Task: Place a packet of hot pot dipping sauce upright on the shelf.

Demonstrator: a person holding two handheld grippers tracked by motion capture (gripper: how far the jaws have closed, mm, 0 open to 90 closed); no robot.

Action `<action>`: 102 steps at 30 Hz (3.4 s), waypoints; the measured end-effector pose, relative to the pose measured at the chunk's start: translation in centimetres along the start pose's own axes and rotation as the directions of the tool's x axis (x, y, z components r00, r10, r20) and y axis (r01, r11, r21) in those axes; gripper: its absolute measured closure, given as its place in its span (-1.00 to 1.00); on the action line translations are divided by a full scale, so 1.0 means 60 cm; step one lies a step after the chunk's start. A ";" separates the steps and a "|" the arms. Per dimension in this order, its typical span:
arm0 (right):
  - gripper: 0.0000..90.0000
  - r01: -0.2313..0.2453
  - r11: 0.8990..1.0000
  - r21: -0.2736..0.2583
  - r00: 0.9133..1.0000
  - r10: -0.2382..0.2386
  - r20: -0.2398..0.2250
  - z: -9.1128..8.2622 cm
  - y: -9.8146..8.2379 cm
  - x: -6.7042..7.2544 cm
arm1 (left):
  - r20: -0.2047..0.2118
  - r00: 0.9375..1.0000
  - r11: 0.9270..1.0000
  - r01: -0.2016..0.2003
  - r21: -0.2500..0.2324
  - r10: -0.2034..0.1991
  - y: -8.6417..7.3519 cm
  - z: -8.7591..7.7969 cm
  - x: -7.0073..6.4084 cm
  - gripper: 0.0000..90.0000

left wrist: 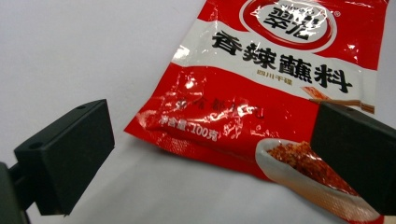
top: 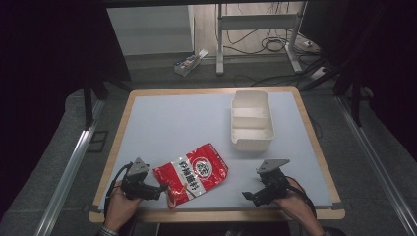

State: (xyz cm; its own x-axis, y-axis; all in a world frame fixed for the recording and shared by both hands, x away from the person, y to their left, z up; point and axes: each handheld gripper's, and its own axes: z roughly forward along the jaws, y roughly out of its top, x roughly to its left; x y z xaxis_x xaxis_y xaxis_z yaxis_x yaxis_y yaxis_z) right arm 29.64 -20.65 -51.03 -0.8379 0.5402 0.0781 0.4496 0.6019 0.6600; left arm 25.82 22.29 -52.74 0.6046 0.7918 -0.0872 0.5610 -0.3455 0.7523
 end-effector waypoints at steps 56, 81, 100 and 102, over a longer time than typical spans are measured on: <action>0.48 0.021 0.999 0.035 0.995 -0.018 -0.097 0.191 0.172 0.046 | 0.045 0.999 1.000 -0.015 -0.027 0.017 -0.009 -0.010 0.001 -0.94; 0.95 0.000 1.000 -0.023 0.976 -0.005 -0.219 0.113 0.263 0.041 | 0.056 0.998 1.000 0.003 -0.029 -0.001 -0.009 -0.011 0.005 -0.95; 0.96 0.058 0.986 -0.157 0.983 -0.084 -0.165 0.023 0.334 0.030 | 0.056 0.998 1.000 -0.008 -0.026 0.009 -0.009 -0.010 0.006 -0.94; 0.96 0.072 0.983 -0.166 0.987 -0.094 -0.133 0.015 0.340 0.027 | 0.056 0.998 1.000 -0.008 -0.026 0.009 -0.009 -0.010 0.005 -0.94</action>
State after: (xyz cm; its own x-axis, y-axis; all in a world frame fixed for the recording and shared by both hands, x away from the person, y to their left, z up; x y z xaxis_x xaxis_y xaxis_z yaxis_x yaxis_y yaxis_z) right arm 37.71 -6.98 -38.10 -0.9103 0.3980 0.1140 0.3305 0.5328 0.7790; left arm 25.36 23.05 -52.78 0.6405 0.7591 -0.1163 0.5412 -0.3386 0.7697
